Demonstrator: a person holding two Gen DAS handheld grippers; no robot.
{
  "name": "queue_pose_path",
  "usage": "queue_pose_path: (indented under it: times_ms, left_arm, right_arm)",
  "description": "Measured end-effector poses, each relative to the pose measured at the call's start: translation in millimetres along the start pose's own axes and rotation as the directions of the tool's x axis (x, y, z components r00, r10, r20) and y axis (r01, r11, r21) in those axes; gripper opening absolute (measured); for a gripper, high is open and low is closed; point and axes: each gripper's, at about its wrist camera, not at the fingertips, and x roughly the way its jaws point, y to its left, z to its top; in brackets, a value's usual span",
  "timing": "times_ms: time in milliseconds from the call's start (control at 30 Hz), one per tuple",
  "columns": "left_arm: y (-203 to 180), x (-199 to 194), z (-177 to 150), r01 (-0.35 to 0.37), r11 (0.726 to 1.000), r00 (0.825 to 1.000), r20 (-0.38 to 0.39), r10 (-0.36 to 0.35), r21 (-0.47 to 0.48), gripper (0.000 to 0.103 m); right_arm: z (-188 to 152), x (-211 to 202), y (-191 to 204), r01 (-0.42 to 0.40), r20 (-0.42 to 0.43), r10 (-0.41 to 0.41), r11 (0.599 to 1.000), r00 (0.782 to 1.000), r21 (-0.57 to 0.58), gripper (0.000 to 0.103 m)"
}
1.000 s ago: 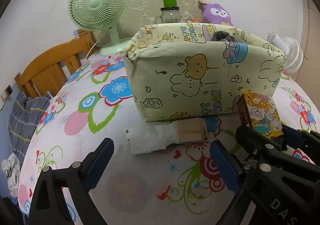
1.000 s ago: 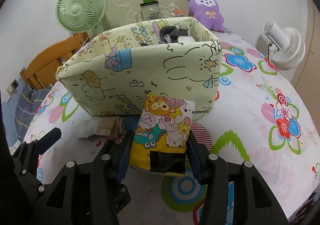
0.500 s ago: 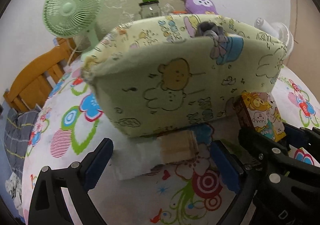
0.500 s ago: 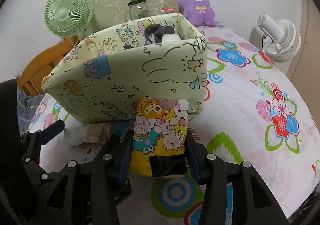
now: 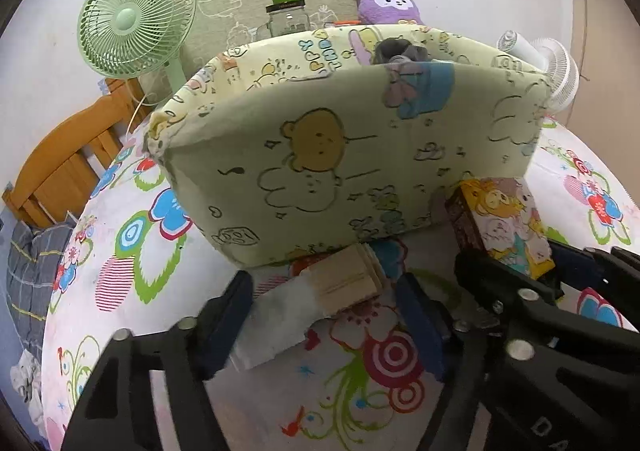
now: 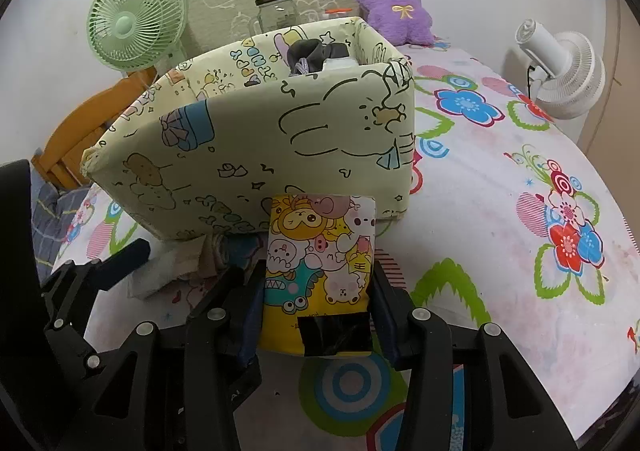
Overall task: Organize soft objects
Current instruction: 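Grasp the white wrapped item with the left gripper while the right gripper holds the yellow box, then lift and carry the yellow box and white item over the fabric box with both grippers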
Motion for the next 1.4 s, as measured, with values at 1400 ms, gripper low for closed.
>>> queue_pose_path:
  times_ms: [1400]
  left_arm:
    - [-2.4,-60.7,-34.8,0.046,0.983,0.999,0.022,-0.042,-0.180,0.030]
  right_arm:
    - [-23.3,-48.2,12.0,-0.021,0.049,0.025,0.996,0.998,-0.084,0.050]
